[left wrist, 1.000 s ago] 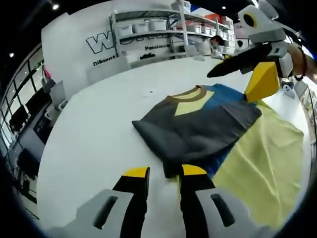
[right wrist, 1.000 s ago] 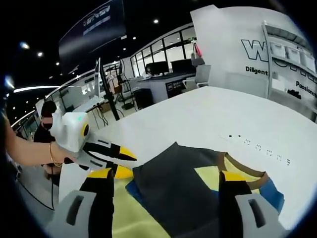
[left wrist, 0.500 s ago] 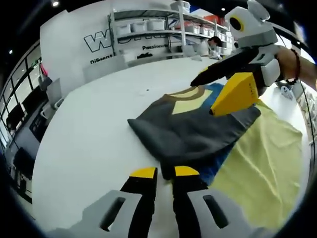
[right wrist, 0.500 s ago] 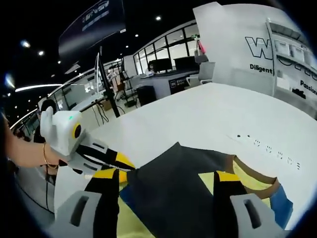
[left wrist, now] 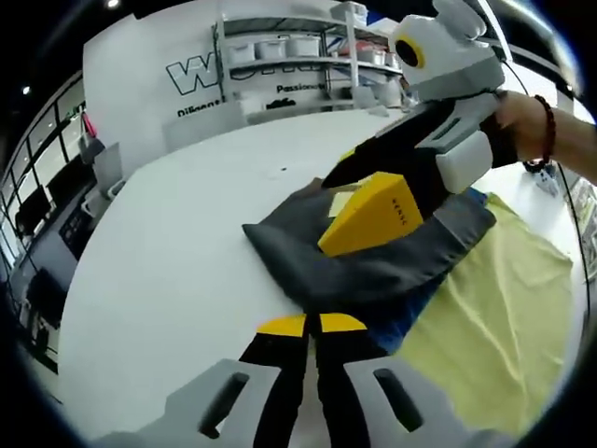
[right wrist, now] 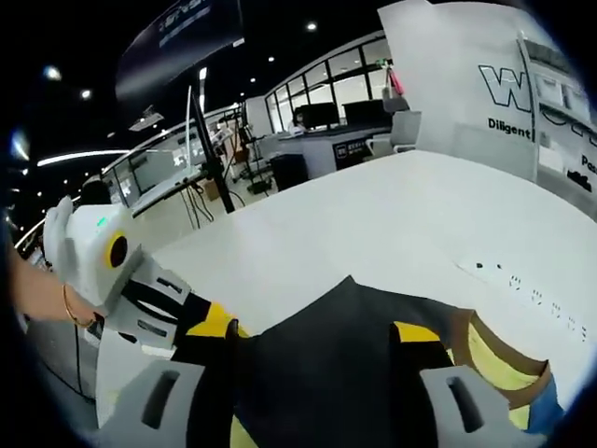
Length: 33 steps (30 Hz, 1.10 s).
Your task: Fold the garment on the visible template until the final outline fits inside the template.
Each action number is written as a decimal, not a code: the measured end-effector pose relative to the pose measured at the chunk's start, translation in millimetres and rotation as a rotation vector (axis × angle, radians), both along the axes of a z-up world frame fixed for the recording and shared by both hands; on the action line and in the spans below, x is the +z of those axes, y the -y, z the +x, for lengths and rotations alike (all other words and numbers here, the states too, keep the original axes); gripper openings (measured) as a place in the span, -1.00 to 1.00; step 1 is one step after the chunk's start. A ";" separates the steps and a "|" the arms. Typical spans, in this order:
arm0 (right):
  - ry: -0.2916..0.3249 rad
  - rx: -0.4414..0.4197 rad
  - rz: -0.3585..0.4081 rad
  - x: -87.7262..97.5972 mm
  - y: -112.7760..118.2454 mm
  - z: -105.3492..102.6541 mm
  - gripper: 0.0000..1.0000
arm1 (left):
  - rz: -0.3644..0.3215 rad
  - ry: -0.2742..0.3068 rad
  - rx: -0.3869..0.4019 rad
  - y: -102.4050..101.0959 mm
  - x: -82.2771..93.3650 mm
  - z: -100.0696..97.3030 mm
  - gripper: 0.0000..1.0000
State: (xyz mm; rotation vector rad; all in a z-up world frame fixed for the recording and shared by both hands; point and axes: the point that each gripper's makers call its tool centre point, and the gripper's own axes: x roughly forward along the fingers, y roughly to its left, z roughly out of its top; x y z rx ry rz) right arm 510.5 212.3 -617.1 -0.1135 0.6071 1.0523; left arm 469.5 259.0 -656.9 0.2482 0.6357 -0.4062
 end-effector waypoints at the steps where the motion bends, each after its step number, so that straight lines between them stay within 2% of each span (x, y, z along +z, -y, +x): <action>1: -0.002 0.005 -0.002 -1.4 -2.0 0.6 0.22 | -0.002 0.000 0.004 -0.3 -0.1 0.3 -0.91; 8: -0.005 0.017 -0.008 -6.2 -8.8 3.9 0.17 | -0.011 -0.006 0.013 -0.4 -0.4 0.0 -0.90; 11: -0.019 0.034 0.002 -13.1 -27.7 12.0 0.12 | -0.020 -0.010 0.027 -1.5 -0.4 1.4 -0.90; 12: -0.025 0.038 -0.003 -15.7 -33.1 15.0 0.10 | -0.077 -0.025 0.041 1.1 0.0 2.1 -0.90; 13: -0.026 0.042 -0.010 -19.7 -37.5 18.1 0.06 | -0.095 -0.026 0.050 -1.1 0.3 3.8 -0.89; 20: -0.022 0.042 -0.010 -25.7 -49.1 36.5 -0.20 | -0.077 -0.022 0.050 -1.4 -0.7 3.6 -0.89; 22: -0.015 0.040 -0.003 -25.0 -52.7 40.7 -0.25 | -0.113 -0.032 0.061 0.2 -0.8 2.9 -0.89; 24: -0.007 0.041 -0.010 -27.0 -55.8 45.5 -0.26 | -0.118 -0.034 0.068 -0.9 -1.4 3.2 -0.89; 31: -0.030 0.063 -0.026 -37.1 -61.3 48.8 -0.60 | -0.098 -0.034 0.061 -2.7 -2.9 3.1 -0.89; 33: -0.037 0.056 -0.028 -39.6 -60.7 51.3 -0.62 | -0.094 -0.034 0.058 -3.0 -3.4 2.7 -0.89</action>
